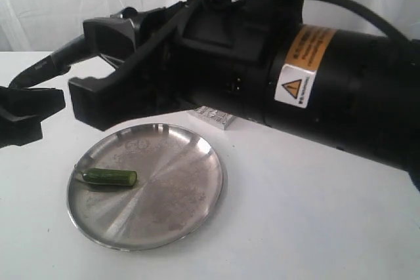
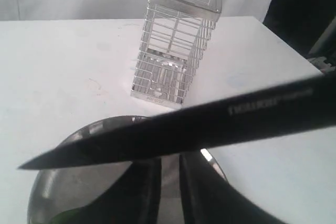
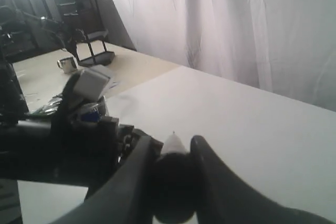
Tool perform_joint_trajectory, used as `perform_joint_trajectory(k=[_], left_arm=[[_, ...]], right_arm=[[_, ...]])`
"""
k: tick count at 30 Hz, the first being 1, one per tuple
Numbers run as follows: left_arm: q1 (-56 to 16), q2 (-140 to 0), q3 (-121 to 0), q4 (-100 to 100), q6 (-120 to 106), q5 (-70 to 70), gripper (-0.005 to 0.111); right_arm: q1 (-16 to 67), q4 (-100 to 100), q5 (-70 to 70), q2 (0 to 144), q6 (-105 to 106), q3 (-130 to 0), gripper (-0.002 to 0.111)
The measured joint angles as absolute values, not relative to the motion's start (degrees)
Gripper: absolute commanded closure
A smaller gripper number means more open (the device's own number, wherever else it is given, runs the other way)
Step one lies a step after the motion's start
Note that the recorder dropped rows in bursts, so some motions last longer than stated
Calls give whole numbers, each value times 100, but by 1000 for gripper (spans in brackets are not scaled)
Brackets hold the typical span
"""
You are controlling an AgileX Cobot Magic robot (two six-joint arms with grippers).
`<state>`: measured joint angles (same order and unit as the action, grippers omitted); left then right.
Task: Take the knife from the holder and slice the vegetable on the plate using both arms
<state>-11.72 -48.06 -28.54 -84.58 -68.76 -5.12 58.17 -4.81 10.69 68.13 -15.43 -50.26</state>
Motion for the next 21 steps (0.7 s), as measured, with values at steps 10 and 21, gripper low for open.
perform_joint_trajectory(k=[10,21], left_arm=[[-1172,-4817,-2880,-8434,-6926,-130,87],[-1172,-4817,-2890,-8423,-6926,-110,87]], right_arm=[[5825,-481,-174,6835,-1543,-5035,95],[5825,-481,-945,6835,-1543,-5035,95]])
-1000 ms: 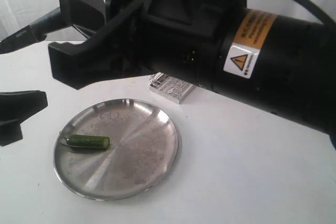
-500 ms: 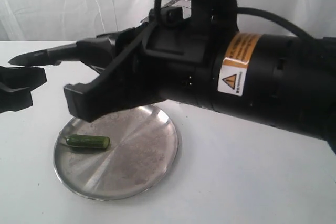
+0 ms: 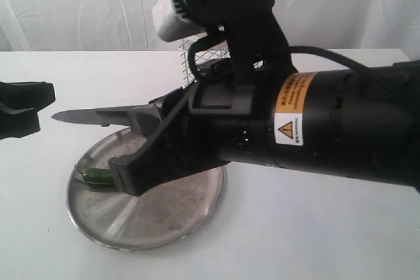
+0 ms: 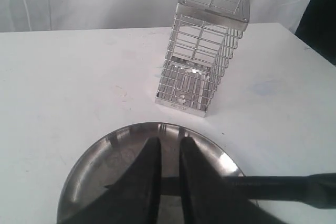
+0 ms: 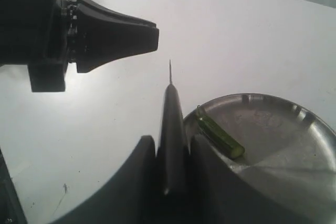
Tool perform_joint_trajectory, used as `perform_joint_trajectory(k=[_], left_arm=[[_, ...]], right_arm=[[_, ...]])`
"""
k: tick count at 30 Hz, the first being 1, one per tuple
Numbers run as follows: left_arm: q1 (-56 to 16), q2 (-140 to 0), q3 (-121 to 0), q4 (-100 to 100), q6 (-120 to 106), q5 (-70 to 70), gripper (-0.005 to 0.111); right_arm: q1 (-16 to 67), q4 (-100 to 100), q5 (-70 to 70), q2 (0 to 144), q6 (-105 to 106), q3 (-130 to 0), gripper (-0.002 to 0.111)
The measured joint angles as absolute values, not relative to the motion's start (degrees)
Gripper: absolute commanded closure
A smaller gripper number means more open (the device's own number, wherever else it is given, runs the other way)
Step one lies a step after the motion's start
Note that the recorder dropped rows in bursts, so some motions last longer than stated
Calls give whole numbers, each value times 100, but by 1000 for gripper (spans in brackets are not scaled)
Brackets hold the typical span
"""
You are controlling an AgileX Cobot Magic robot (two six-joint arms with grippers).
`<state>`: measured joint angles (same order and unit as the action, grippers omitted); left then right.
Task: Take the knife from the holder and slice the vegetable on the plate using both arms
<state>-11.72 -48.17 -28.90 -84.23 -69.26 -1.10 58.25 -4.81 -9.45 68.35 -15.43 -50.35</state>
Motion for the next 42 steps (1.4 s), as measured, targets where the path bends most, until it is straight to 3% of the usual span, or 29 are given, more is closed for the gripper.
perform_joint_trajectory(k=[4,11,30,42], left_arm=[[-1172,-4817,-2890,-8423,-6926,-120,87],[-1172,-4817,-2890,-8375,-6926,-669,87],[-1172,-4715,-2952,-8221,-7081,-703,87],[-1172,-3832,-3214,-8144,-7455,-1505,87]], right_arm=[[5825,-481,-876,6835,-1443,-5035,95],[5825,-481,-83,6839,-1310,-5035,108],[5825,-495,73,6839,-1097,-5035,108],[5253,-484,792,7014,-1097,-5035,108]])
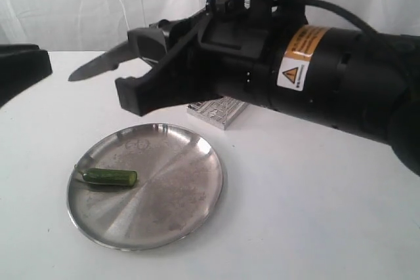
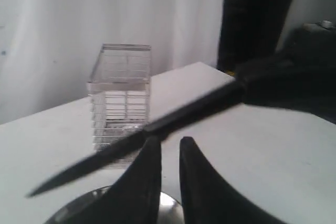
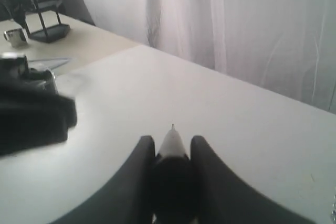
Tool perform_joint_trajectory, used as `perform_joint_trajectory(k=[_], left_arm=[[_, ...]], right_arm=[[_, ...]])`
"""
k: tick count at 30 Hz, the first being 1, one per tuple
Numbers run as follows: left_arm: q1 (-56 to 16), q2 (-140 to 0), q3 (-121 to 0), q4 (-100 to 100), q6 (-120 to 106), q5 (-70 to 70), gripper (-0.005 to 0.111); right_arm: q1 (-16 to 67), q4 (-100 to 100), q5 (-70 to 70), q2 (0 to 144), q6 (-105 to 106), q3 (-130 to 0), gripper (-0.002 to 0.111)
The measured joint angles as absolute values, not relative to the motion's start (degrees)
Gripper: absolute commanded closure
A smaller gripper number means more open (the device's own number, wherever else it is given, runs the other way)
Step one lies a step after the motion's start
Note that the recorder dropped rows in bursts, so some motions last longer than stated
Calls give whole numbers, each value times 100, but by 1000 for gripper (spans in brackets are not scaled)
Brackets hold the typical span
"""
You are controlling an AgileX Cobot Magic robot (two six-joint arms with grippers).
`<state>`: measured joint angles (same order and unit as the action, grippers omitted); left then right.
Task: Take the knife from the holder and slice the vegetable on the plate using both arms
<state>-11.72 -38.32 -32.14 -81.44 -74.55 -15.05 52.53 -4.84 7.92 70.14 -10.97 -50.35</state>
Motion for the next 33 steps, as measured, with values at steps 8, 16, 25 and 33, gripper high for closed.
perform_joint_trajectory(k=[8,16,25,33], left_arm=[[-1182,-4246,-2570,-8090,-7455,-1504,87],[-1182,-4956,-3006,-8223,-7500,-704,87],[-1182,-5081,-3163,-8223,-7668,-533,87],[-1182,-5081,-3175,-8157,-7677,-520,87]], right_arm=[[5228,-475,1007,7014,-1422,-5477,108],[5821,-475,86,7014,-1590,-5489,108],[5930,-475,-1066,7014,-1594,-5489,108],[5951,-465,-1570,7014,-1594,-5511,108]])
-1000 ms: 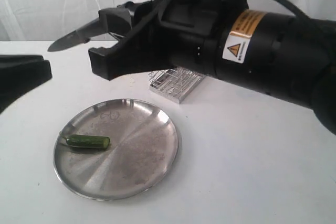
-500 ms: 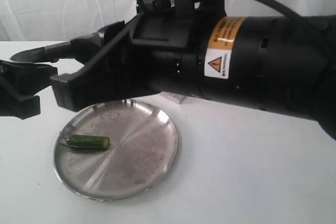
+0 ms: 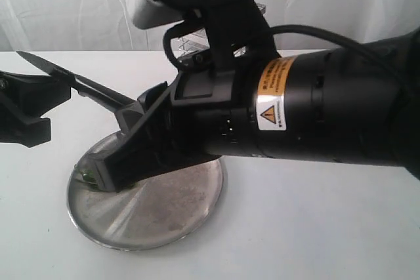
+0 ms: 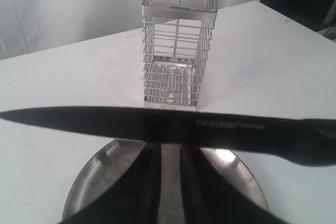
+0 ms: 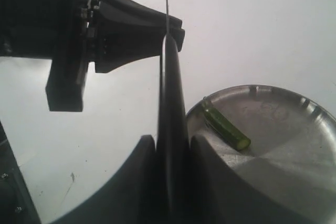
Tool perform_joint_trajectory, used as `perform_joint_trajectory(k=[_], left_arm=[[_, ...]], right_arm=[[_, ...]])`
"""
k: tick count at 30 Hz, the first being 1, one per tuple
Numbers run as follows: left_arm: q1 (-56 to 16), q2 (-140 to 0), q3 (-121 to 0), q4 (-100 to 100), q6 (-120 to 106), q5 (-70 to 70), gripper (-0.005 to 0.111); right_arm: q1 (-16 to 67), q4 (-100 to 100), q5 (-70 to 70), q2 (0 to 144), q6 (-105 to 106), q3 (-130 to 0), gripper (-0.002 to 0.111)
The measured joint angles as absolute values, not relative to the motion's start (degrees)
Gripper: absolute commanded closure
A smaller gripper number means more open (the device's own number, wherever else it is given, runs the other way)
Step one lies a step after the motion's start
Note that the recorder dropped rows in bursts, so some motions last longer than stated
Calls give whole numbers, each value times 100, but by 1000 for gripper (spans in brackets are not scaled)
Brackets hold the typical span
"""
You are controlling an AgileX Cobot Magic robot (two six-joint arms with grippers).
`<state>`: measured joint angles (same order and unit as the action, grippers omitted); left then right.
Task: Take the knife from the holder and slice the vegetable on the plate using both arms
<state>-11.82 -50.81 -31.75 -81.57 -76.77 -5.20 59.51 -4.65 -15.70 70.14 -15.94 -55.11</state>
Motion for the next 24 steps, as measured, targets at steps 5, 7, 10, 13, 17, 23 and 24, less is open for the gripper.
perform_joint_trajectory(k=[5,7,10,13,17,23,24], left_arm=[[-1182,-5081,-3175,-8158,-7691,-520,87],[-1182,-5081,-3175,-8158,-7691,-520,87],[-1182,-5081,-3175,-8158,-7691,-520,87],[-1182,-5081,-3175,-8132,-7691,-551,87],[-1182,-5081,-3175,-8121,-7691,-679,87],[-1182,-5081,-3175,-7786,-7691,-1202,85],[-1182,-5081,-3175,-7649,-7691,-1335,80]], right_arm=[[5951,-465,-1641,7014,-1594,-5511,108],[5951,-465,-1642,7014,-1607,-5511,108],[5951,-483,-1621,7014,-1635,-5511,108],[5951,-523,-1595,7014,-1655,-5511,108],[5745,-523,-1581,7014,-1760,-5511,108],[5334,-544,-1204,7014,-1798,-5511,108],[5284,-544,-1153,7014,-1798,-5511,108]])
